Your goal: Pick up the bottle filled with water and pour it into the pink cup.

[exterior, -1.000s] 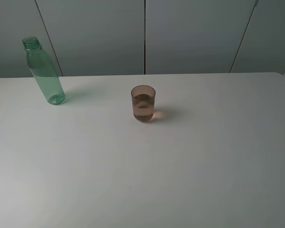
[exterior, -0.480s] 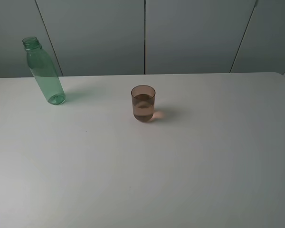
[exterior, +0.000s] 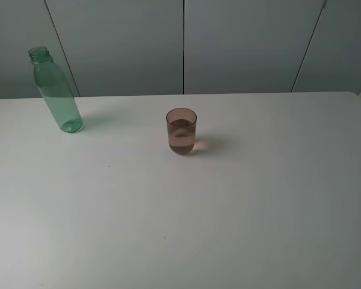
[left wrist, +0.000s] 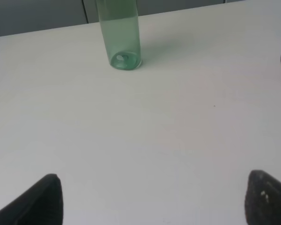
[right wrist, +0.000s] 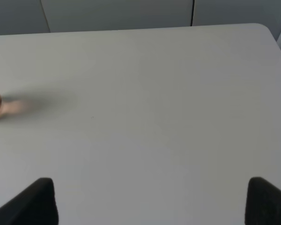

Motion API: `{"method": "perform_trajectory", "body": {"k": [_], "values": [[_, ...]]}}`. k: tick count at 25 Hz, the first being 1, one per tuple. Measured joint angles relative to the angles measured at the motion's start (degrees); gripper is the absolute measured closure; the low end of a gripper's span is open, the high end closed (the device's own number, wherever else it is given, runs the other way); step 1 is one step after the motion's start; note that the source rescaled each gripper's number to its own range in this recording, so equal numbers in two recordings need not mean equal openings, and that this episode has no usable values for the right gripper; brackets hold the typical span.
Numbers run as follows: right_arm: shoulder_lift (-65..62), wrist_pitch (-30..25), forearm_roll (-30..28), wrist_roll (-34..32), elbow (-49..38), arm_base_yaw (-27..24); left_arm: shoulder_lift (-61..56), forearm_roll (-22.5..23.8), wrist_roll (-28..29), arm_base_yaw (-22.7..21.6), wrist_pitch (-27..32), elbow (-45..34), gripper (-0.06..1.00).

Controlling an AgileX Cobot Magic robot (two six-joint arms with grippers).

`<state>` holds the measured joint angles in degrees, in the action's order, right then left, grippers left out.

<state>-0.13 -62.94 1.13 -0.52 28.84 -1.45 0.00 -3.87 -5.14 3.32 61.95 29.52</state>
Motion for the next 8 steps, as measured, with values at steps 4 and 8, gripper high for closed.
{"method": "perform_trajectory", "body": {"k": [4, 8], "values": [[0.0, 0.0, 0.0, 0.0, 0.0, 0.0, 0.0, 0.0, 0.0, 0.0, 0.0, 0.0, -0.05], [0.0, 0.0, 0.0, 0.0, 0.0, 0.0, 0.0, 0.0, 0.0, 0.0, 0.0, 0.0, -0.05]]}}
